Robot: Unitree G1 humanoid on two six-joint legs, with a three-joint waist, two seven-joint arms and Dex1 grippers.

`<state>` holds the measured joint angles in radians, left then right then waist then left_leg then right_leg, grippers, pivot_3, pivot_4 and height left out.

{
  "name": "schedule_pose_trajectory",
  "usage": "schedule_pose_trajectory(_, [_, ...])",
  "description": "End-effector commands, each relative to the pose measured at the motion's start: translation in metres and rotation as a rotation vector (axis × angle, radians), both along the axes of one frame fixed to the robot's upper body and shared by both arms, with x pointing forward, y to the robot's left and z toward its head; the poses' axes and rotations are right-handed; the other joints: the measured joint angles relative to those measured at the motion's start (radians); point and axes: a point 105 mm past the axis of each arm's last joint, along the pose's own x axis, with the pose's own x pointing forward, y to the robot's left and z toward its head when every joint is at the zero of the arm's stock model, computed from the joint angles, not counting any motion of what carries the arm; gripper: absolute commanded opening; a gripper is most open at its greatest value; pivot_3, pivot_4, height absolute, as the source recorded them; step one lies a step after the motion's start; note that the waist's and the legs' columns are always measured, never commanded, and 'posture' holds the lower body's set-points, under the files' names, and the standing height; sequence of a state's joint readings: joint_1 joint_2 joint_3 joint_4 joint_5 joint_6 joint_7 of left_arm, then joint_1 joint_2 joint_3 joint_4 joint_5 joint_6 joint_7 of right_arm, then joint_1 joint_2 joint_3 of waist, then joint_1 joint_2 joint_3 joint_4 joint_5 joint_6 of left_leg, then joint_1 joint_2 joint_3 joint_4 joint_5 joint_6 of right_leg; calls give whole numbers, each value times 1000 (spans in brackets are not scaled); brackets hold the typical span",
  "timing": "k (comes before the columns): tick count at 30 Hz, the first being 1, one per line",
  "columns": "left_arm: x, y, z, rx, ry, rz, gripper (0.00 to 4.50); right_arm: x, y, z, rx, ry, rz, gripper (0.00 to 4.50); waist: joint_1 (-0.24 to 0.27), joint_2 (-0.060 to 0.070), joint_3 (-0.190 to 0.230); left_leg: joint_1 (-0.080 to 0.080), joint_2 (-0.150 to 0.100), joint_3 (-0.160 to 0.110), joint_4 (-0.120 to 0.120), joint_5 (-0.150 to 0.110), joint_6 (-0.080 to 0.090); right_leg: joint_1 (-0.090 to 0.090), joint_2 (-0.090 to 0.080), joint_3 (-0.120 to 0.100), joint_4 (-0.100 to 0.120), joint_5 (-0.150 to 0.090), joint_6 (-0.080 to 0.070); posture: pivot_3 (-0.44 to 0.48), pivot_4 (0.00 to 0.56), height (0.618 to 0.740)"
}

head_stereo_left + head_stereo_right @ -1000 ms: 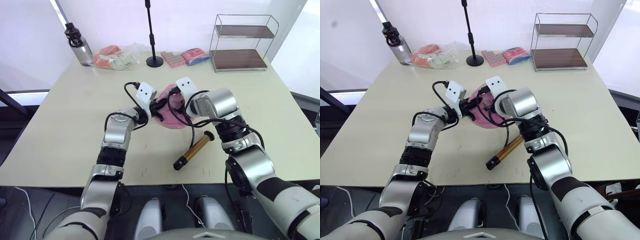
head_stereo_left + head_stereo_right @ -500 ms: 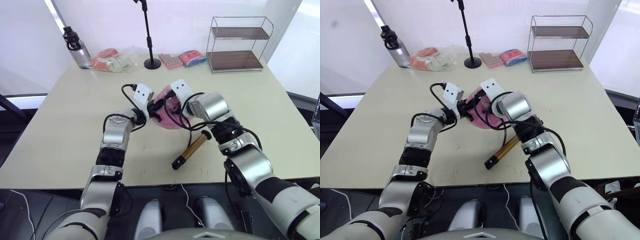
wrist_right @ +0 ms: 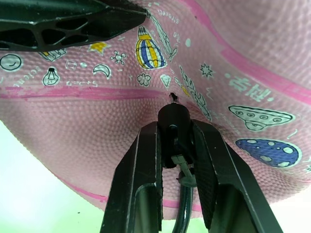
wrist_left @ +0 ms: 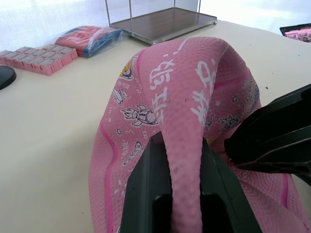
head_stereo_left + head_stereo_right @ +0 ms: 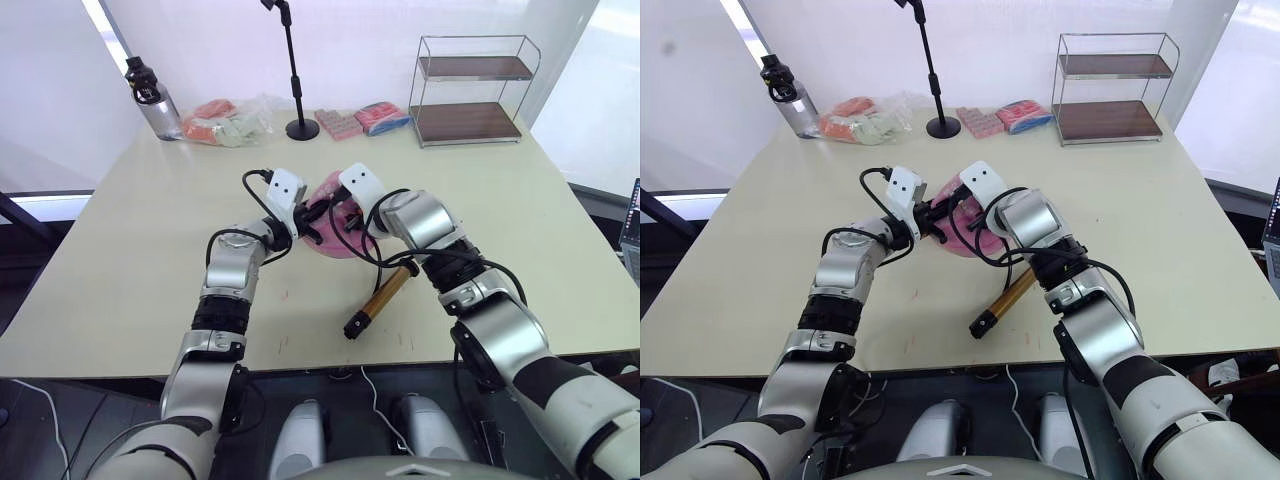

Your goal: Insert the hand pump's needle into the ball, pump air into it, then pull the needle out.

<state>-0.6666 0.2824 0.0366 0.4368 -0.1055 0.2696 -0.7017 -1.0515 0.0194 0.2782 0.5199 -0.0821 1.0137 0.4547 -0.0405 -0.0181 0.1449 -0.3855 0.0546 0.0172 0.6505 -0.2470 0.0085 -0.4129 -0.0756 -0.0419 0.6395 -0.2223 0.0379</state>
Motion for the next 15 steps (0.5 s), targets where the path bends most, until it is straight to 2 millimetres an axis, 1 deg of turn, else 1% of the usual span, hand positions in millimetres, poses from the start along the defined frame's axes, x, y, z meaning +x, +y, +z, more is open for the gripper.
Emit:
schedule_pose_trajectory(1, [-21,-62,-6,-42,26,-268,14,-8,5,-17,-3,41,25,357,1,1,0,0,0,0,-1,0,0,0,-1,-1,0,0,0,0,150,740])
schedule_pose_trajectory(4, [-20,-58,-7,-32,22,-258,14,-9,4,-11,39,34,28,357,3,3,1,0,0,-1,-1,0,0,0,-1,-4,0,0,0,0,150,740])
schedule_pose_trajectory(7, [-19,-56,-6,-23,16,-255,14,-8,8,4,107,-42,64,357,6,3,2,-2,0,-2,-1,0,0,0,-1,-5,0,0,0,0,150,740])
schedule_pose_trajectory(10, [-19,-55,-6,-19,11,-259,14,-7,0,0,77,-34,40,357,6,3,2,-3,-1,-1,-1,0,0,0,-1,-5,0,0,0,0,150,740])
schedule_pose_trajectory(15, [-19,-55,-5,-19,6,-267,14,-12,-6,-3,44,-27,62,357,11,3,2,-7,-3,-2,-1,3,5,-1,-1,-5,0,0,0,0,150,740])
